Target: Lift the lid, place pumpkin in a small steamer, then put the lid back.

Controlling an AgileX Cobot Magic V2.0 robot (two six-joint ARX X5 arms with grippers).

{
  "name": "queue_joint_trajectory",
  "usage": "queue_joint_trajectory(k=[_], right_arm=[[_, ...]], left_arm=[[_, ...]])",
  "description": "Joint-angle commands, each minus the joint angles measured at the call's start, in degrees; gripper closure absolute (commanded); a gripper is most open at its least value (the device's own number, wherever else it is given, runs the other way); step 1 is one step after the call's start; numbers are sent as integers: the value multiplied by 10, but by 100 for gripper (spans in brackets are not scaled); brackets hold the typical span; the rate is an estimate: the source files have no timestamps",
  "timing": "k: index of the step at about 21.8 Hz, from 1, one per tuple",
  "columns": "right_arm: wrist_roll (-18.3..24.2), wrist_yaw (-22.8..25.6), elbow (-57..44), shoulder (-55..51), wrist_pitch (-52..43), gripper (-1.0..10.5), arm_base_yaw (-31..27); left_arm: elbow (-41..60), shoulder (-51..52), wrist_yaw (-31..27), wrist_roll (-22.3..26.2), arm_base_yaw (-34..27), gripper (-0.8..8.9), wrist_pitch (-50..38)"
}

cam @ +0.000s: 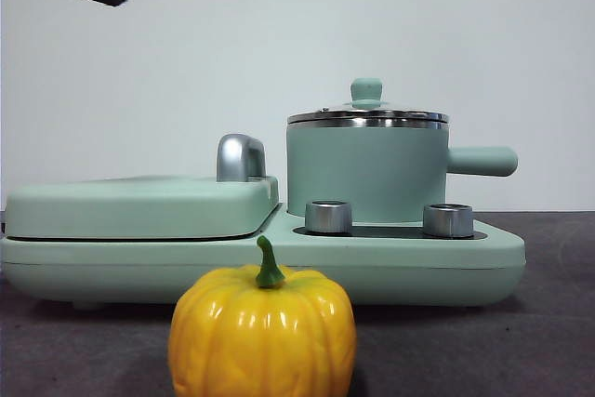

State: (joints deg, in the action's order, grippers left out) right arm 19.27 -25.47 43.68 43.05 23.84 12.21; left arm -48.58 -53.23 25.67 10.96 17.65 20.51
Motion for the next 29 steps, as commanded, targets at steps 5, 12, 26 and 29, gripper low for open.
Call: queue_joint_trajectory(k=[5, 12, 26, 29], right_arm=[[78, 0, 11, 3, -7, 664, 32], [51, 0, 11, 3, -16, 664, 34], [-80, 1, 11, 2, -24, 665, 34], [-102, 0, 11, 2, -28, 665, 34]], left_arm=[[-13, -7, 3, 48, 24, 501, -24], [-13, -6, 3, 48, 35, 501, -38], [-13, -47, 3, 23, 60, 510, -133], [-13, -83, -11, -15, 76, 510, -185]])
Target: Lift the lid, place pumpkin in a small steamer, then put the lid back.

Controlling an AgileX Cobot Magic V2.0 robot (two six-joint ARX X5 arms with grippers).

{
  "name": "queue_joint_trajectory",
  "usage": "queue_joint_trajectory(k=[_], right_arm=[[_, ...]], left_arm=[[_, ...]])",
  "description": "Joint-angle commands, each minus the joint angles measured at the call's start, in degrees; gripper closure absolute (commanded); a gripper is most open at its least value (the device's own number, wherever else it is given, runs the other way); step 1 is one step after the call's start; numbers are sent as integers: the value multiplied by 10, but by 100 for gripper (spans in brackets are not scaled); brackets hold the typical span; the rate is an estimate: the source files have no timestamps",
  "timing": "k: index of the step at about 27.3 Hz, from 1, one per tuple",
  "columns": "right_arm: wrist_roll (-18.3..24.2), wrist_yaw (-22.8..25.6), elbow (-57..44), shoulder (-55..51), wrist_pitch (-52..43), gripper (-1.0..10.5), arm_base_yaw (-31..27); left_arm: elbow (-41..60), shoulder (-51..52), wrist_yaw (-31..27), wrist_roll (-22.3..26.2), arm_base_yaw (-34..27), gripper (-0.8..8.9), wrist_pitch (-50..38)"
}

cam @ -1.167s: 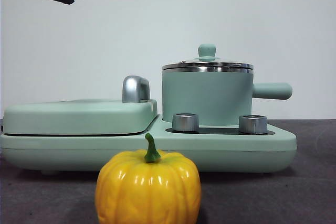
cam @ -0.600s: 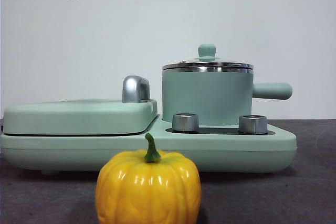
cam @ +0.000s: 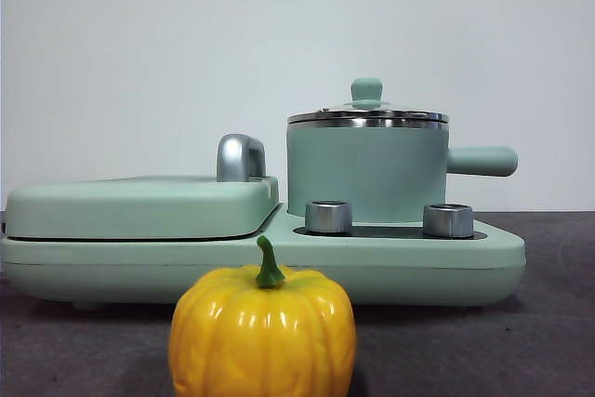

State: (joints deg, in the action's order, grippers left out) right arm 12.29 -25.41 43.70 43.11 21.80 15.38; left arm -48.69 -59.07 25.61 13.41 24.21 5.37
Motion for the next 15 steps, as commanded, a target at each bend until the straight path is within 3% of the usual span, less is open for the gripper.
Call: queue_joint_trajectory(k=[1, 9, 15], right_arm=[[-38, 0, 11, 2, -8, 665, 2], [-46, -1, 11, 2, -21, 665, 2], [-46, -1, 11, 2, -30, 665, 2]], left_arm=[[-12, -37, -17, -50, 15, 510, -52], [-16, -146, -30, -87, 56, 512, -233], [-53, -217, -51, -101, 80, 540, -262]])
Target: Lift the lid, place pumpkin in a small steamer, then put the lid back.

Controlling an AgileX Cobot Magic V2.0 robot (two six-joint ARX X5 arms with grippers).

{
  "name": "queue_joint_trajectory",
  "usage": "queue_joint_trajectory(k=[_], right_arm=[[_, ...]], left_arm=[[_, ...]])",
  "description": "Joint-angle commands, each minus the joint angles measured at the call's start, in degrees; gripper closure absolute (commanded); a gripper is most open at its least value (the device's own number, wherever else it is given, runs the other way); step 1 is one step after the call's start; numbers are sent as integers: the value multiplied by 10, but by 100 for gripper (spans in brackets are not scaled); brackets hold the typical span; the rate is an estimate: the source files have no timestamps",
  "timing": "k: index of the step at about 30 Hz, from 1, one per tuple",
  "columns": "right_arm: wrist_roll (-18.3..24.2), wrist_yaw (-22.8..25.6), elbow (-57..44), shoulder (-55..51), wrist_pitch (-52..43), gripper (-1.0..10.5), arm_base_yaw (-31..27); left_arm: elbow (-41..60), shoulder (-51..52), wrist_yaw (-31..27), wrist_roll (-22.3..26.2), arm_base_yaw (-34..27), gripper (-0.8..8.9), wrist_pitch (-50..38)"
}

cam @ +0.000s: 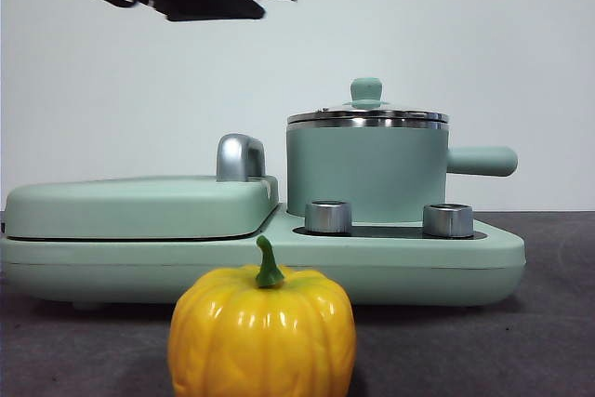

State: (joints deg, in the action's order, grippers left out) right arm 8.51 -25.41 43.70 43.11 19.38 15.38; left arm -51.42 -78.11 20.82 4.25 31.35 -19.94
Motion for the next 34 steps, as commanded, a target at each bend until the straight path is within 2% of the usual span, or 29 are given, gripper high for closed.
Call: queue_joint_trajectory(k=[1, 17, 23, 34], right_arm=[[-8, -1, 11, 2, -6, 665, 2], [-8, -1, 11, 2, -5, 665, 2], [-8, -1, 11, 2, -5, 665, 2], [-8, 0, 11, 2, -4, 665, 2]], left_arm=[[-35, -38, -3, -10, 11, 540, -9], [-170, -205, -3, -9, 56, 536, -3], [-176, -236, -30, -9, 58, 533, -7], [-176, -250, -30, -9, 60, 534, -9]])
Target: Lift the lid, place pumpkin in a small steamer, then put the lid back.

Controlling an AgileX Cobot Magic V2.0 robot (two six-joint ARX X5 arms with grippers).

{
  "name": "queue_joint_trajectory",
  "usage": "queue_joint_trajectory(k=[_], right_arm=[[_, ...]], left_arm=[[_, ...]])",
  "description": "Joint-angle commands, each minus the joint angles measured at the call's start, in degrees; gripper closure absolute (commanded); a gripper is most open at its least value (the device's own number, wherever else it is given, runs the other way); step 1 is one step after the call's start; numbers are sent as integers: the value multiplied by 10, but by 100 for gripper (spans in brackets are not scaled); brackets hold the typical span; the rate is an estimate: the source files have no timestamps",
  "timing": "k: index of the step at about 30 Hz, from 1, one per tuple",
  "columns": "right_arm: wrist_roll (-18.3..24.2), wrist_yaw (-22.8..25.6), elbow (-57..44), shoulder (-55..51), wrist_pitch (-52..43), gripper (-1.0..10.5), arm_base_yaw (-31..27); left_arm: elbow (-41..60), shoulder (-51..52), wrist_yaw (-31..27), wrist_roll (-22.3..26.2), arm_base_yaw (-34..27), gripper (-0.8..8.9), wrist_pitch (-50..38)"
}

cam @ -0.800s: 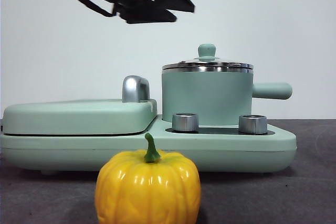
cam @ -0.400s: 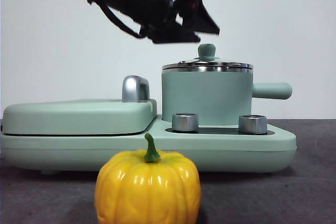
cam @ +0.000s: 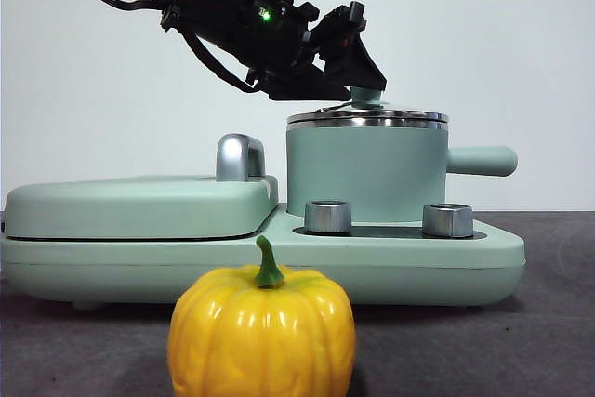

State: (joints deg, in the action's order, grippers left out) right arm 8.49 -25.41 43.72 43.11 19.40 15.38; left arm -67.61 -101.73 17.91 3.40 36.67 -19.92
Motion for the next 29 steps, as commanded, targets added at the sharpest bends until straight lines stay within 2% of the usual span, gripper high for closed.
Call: queue_joint_trajectory(k=[1, 29], right_arm=[[-8, 0, 10, 2, -5, 665, 2], [-7, 4, 10, 3, -5, 665, 2]], left_arm=[[-14, -14, -1, 0, 8, 534, -9], [-14, -22, 1, 4, 10, 542, -7]])
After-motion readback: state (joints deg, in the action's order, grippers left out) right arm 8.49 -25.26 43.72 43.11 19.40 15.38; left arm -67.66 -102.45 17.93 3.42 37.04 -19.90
